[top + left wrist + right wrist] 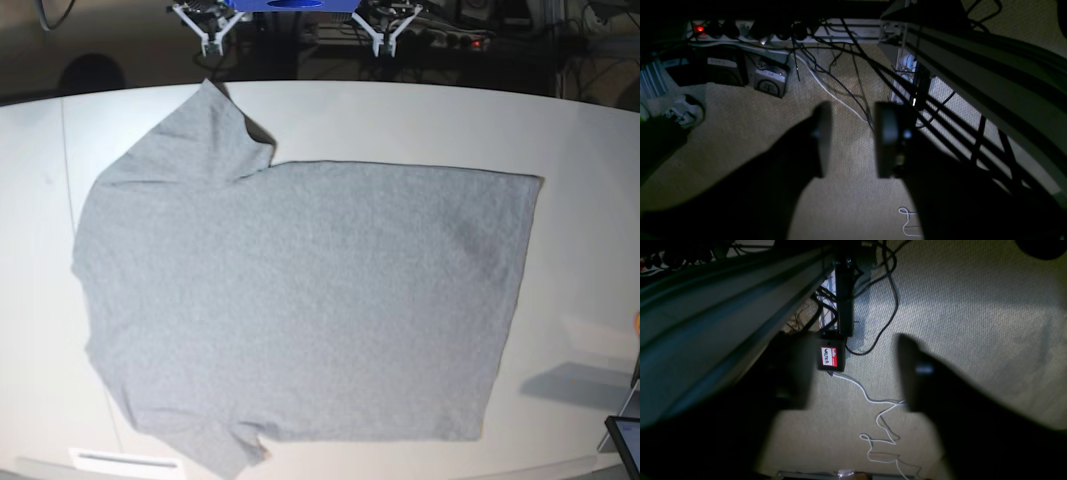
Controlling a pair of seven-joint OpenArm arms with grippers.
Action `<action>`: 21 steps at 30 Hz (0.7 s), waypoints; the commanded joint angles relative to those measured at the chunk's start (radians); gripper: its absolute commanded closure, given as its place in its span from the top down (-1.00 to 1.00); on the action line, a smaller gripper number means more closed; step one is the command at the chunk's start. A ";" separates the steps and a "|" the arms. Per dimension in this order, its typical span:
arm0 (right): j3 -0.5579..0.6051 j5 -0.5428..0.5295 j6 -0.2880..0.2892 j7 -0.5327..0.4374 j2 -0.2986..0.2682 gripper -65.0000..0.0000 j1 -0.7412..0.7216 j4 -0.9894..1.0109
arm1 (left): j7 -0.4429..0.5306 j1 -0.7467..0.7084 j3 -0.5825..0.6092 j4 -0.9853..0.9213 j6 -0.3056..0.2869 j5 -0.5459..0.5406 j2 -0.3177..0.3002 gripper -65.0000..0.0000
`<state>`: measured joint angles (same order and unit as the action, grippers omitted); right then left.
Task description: Fold the T-shirt properly
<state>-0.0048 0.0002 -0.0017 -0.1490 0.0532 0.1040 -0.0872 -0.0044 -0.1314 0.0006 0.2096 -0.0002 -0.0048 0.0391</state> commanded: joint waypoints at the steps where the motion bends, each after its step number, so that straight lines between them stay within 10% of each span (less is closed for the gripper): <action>1: 0.001 -0.004 -0.004 -0.007 0.004 0.54 0.006 -0.001 | 0.008 -0.007 0.000 0.001 0.004 -0.001 0.002 -0.22; 11: 0.001 -0.004 -0.004 -0.008 0.004 0.69 0.007 -0.001 | 0.011 -0.009 0.002 0.001 0.004 -0.001 0.003 -0.21; 15: 0.002 -0.004 -0.004 -0.008 0.004 -0.05 0.007 -0.001 | 0.011 -0.009 0.000 0.001 0.004 -0.001 0.003 -1.00; 18: -0.002 -0.004 -0.004 -0.008 0.004 -0.66 0.007 -0.001 | 0.011 -0.009 0.003 0.001 0.004 -0.001 0.003 -0.96; 21: -0.002 -0.004 -0.004 -0.008 0.004 -0.68 0.007 -0.001 | 0.011 -0.009 0.000 0.001 0.004 -0.001 0.003 -0.94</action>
<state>-0.0044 -0.0006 -0.0017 -0.1493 0.0532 0.1059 -0.0872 -0.0002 -0.1356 0.0013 0.2096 0.0002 -0.0048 0.0395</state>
